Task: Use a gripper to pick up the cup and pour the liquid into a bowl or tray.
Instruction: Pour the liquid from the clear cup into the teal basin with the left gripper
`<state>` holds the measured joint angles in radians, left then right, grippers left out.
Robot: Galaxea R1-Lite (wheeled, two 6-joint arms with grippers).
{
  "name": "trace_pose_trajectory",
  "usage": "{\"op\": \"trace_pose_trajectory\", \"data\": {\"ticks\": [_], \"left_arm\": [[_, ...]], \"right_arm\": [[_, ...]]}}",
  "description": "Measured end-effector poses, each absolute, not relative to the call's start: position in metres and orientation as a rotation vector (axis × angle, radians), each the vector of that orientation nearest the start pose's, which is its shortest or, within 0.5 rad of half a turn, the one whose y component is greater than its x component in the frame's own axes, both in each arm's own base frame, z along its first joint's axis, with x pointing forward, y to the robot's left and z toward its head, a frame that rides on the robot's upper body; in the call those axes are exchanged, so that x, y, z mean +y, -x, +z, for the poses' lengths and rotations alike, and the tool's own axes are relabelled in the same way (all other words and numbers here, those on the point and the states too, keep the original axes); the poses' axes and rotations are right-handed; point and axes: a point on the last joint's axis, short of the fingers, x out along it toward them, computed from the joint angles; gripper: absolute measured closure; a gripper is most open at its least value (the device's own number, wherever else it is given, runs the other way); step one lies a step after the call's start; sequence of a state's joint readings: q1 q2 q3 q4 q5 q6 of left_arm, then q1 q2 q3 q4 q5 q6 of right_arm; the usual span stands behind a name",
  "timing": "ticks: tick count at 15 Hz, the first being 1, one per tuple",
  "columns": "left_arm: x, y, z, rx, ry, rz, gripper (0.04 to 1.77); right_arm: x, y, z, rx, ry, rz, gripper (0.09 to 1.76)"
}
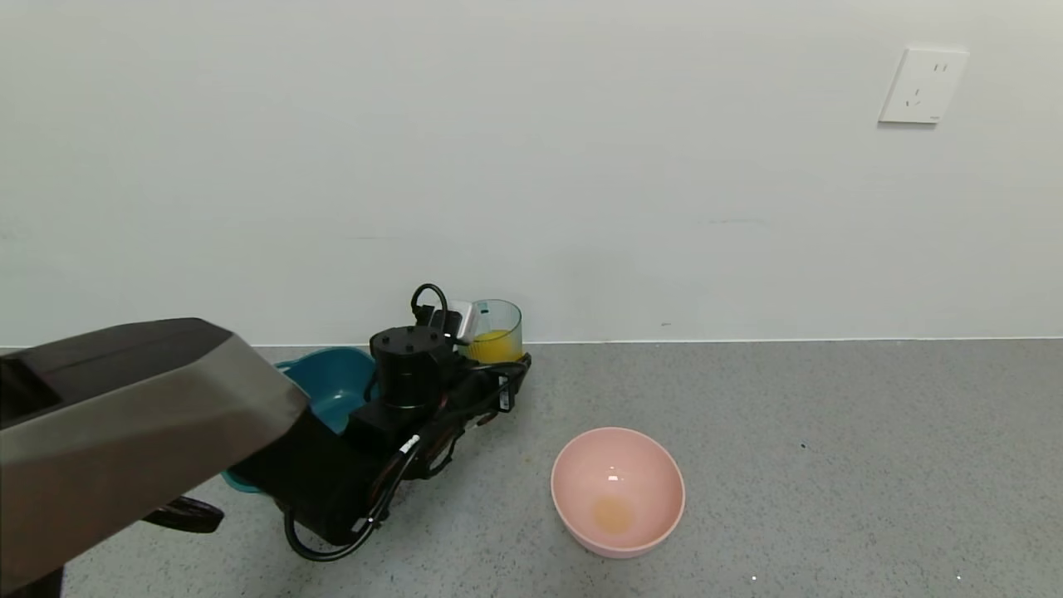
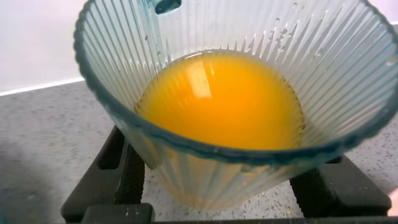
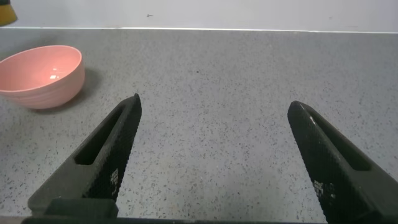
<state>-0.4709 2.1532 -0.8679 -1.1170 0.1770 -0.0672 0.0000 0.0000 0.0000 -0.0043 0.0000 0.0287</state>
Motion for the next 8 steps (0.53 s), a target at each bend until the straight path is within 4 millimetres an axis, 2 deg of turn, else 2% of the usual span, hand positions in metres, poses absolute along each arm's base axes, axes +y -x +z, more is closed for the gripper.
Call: {"op": "trace_pose_trajectory", "data": {"ticks": [5,8], "left_arm": [[-0.152,-0.323,0.139,0.131,-0.016,-0.222,0.51],[-0.132,-0.31,0.156,0.102,-0.044,-0.174,0.52]], "right_arm": [[0.0,0.023,0.076,-0.004,-0.029,0.0,0.14],[0.0,0.023,0.076,-0.004,-0.029,0.0,0.14]]}}
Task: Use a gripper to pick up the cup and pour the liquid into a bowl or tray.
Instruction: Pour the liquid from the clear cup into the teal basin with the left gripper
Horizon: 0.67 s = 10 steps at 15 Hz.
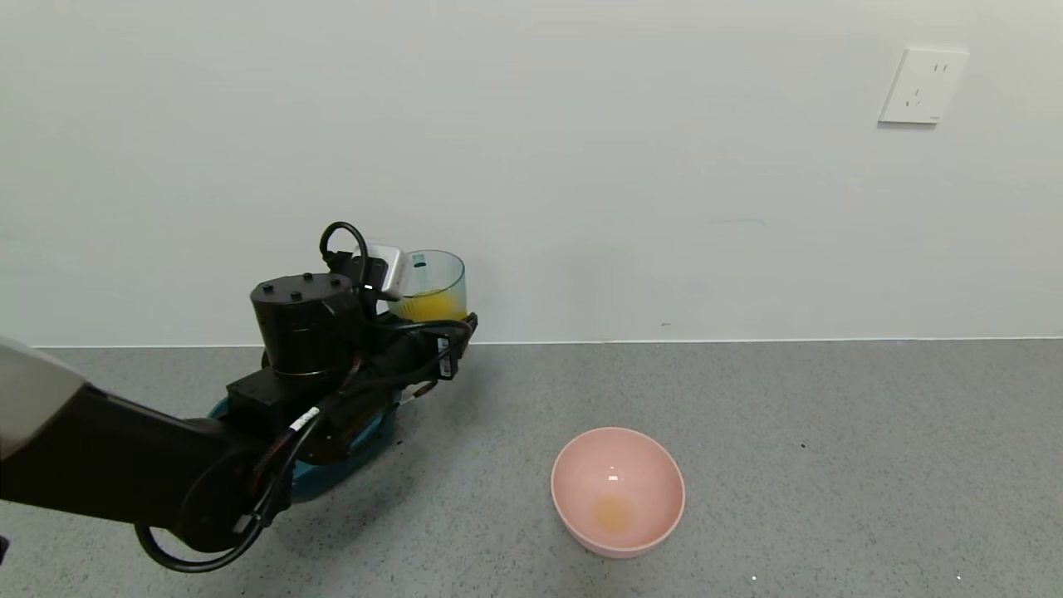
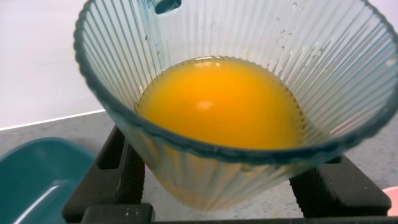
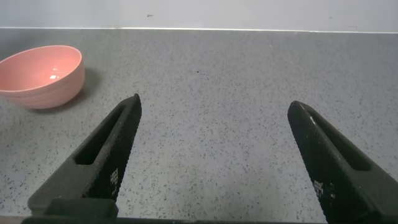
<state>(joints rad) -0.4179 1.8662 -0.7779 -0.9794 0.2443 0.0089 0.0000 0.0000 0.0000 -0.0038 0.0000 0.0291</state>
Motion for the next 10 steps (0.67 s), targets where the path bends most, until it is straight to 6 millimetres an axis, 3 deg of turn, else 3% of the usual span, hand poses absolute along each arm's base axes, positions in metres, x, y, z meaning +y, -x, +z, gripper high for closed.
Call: {"op": "trace_pose_trajectory", "data": {"ticks": [5,10], "left_arm": [[-0.081,-0.302,0.163,0.101,-0.05,-0.042,0.52],[-0.025,-0.298,0.157,0.129,-0.042,0.093,0.52]], "right_arm": [[0.0,0.023,0.076,-0.004,-0.029,0.0,0.14],[0.0,0.023,0.076,-0.004,-0.029,0.0,0.14]]}}
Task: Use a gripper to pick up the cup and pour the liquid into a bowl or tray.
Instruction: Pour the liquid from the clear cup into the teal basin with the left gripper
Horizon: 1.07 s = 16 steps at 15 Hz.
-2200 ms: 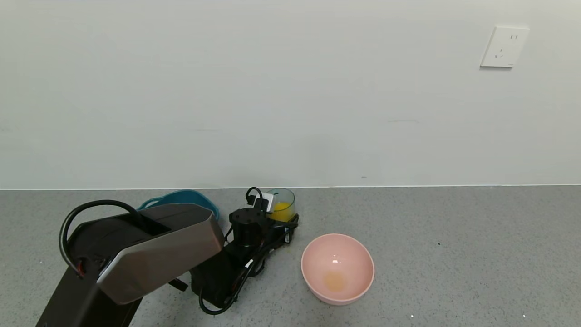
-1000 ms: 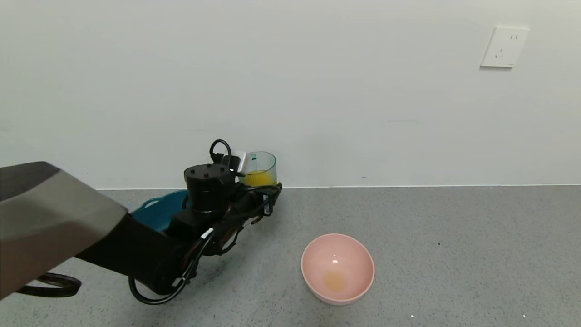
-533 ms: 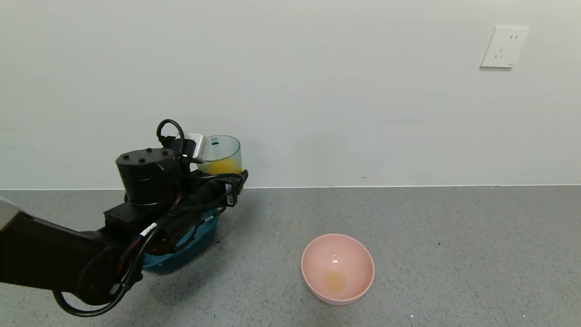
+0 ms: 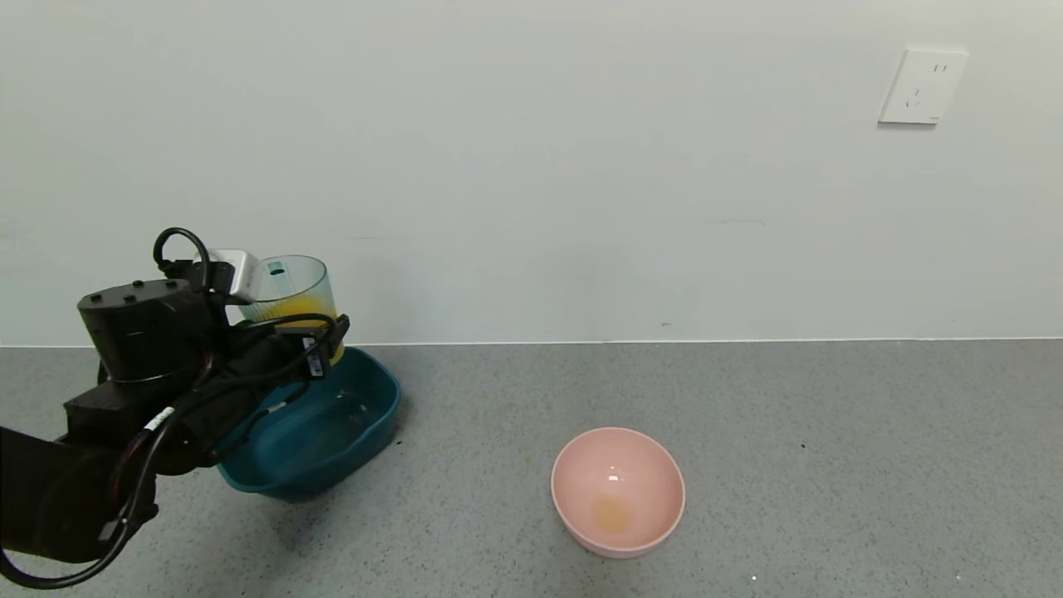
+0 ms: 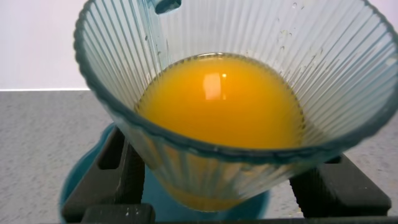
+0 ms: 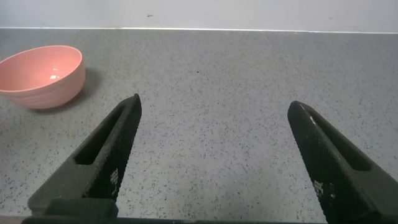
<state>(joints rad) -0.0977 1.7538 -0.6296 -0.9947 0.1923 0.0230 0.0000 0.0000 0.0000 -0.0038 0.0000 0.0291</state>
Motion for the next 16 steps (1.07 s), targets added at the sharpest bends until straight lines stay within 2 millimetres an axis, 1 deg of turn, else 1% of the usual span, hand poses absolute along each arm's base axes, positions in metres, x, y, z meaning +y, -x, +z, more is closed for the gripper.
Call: {"op": "trace_pose_trajectory", "data": {"ticks": [3,6,8,11,13,16], "left_arm": [[0.006,-0.297,0.155,0.143,-0.053,0.146,0.52],[0.028,-0.296,0.152,0.158,-0.073,0.19,0.52],[0.036,-0.296,0.15,0.169,-0.087,0.201,0.52],[0.044,-0.295,0.142,0.203,-0.141,0.218,0.52],[0.047,-0.295,0.136,0.23,-0.167,0.222,0.52],[0.049,-0.295,0.131,0.252,-0.217,0.218,0.52]], "right_arm": [[0.0,0.023,0.076,-0.004,-0.029,0.0,0.14],[0.0,0.023,0.076,-0.004,-0.029,0.0,0.14],[0.0,0.023,0.076,-0.004,-0.029,0.0,0.14],[0.0,0.023,0.076,-0.004,-0.029,0.0,0.14],[0.0,0.023,0.076,-0.004,-0.029,0.0,0.14],[0.0,0.023,0.076,-0.004,-0.029,0.0,0.14]]}}
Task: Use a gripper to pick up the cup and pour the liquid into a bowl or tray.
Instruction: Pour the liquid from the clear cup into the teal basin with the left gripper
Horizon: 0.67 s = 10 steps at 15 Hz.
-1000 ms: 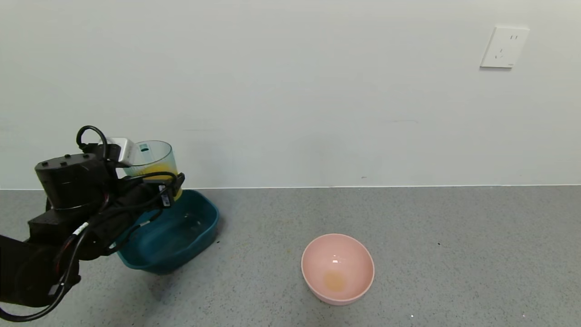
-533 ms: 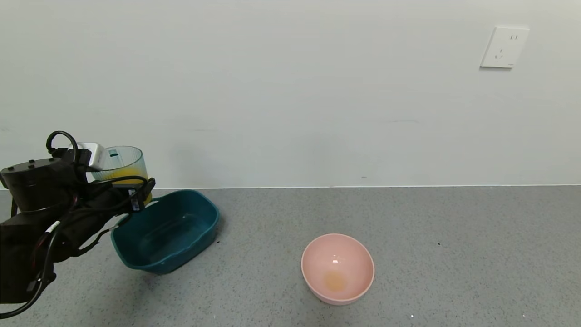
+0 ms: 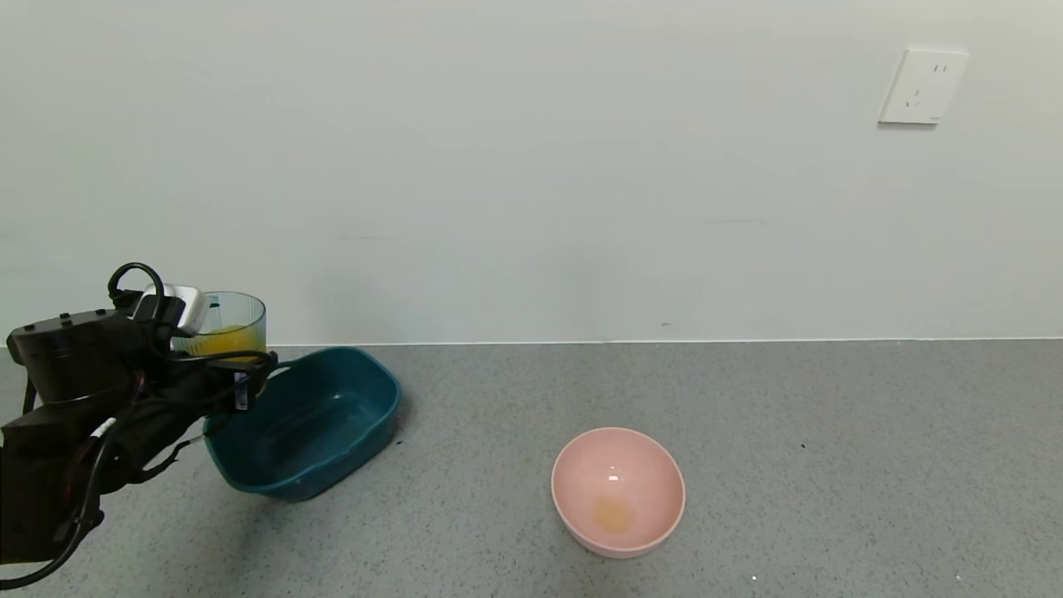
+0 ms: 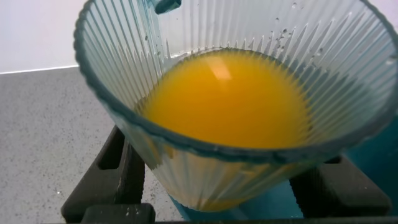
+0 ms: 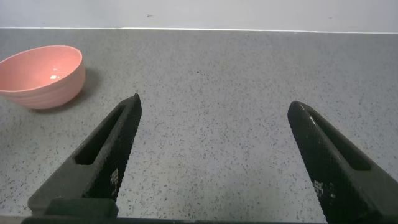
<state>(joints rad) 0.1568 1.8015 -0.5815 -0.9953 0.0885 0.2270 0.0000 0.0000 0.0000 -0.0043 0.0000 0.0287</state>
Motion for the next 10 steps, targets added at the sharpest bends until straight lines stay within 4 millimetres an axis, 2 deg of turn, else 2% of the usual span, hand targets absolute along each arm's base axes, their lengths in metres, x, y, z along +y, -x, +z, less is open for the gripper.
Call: {"op": "trace_pose_trajectory", "data": {"ticks": [10], "left_arm": [[0.0538,-0.2935,0.1211,0.25,-0.416,0.184,0.52]], "right_arm": [[0.0,0.0228,0.0759,-0.004,-0.029,0.0,0.14]]}}
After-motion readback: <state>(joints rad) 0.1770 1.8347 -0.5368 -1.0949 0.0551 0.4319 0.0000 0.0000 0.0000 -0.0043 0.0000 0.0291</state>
